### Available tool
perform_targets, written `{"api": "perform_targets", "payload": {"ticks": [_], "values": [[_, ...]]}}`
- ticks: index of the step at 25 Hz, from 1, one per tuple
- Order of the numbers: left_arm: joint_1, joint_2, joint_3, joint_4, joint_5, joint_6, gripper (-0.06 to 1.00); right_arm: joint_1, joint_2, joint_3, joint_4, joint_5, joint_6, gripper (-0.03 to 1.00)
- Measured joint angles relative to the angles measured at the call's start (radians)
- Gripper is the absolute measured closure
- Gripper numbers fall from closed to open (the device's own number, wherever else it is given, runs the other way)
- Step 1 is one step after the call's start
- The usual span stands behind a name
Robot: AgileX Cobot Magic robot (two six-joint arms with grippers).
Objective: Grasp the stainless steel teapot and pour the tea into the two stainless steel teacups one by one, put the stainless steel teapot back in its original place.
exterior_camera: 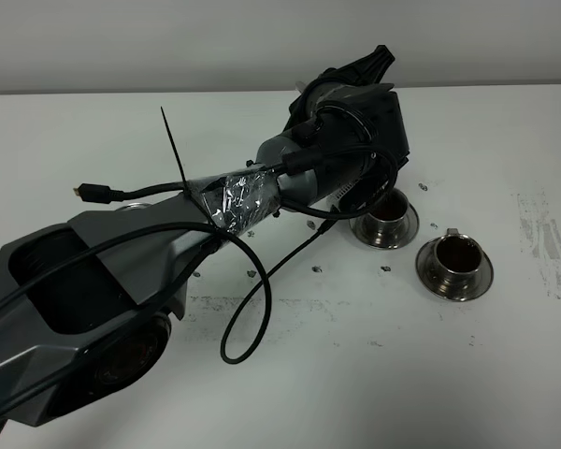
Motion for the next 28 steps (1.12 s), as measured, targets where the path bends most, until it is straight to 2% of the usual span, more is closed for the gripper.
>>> {"api": "perform_targets", "payload": {"ticks": [9,17,28], "values": [[-0.004,0.000,0.000,0.000,-0.004,-0.014,0.75,0.000,0.000,0.000,0.000,0.000,0.000,0.75],[0.003,0.000,0.000,-0.109,0.008,-0.014,0.75,0.000,0.000,0.000,0.000,0.000,0.000,0.75],[0.050,-0.001,-0.001,-0.234,0.036,-0.014,0.75,0.000,0.000,0.000,0.000,0.000,0.000,0.75]]}}
